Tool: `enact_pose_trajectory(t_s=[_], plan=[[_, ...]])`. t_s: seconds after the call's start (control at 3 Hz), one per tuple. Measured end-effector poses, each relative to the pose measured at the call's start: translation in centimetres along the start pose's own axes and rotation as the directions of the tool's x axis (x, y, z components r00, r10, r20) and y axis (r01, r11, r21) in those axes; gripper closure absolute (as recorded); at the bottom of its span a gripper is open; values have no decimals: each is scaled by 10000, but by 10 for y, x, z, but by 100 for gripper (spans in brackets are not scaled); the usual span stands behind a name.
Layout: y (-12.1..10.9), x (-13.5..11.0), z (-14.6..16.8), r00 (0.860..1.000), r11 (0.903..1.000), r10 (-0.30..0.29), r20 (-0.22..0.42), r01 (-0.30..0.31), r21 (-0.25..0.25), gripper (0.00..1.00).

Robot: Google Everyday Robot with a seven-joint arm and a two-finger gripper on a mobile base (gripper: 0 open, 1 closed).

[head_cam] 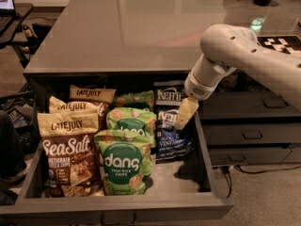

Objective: Pick blue chip bag from top drawer and place on counter

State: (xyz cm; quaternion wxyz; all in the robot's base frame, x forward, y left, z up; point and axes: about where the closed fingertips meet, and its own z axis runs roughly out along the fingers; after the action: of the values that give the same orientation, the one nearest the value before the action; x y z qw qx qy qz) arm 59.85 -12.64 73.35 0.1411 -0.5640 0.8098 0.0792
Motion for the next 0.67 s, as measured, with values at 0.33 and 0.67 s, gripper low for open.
enact_pose_trajectory(t_s=[0.33,0.67], plan=[[-9,2,19,9995,9995,296,-136,-297,-78,5],[-16,3,33,9983,9985,517,-251,-521,-162,7]])
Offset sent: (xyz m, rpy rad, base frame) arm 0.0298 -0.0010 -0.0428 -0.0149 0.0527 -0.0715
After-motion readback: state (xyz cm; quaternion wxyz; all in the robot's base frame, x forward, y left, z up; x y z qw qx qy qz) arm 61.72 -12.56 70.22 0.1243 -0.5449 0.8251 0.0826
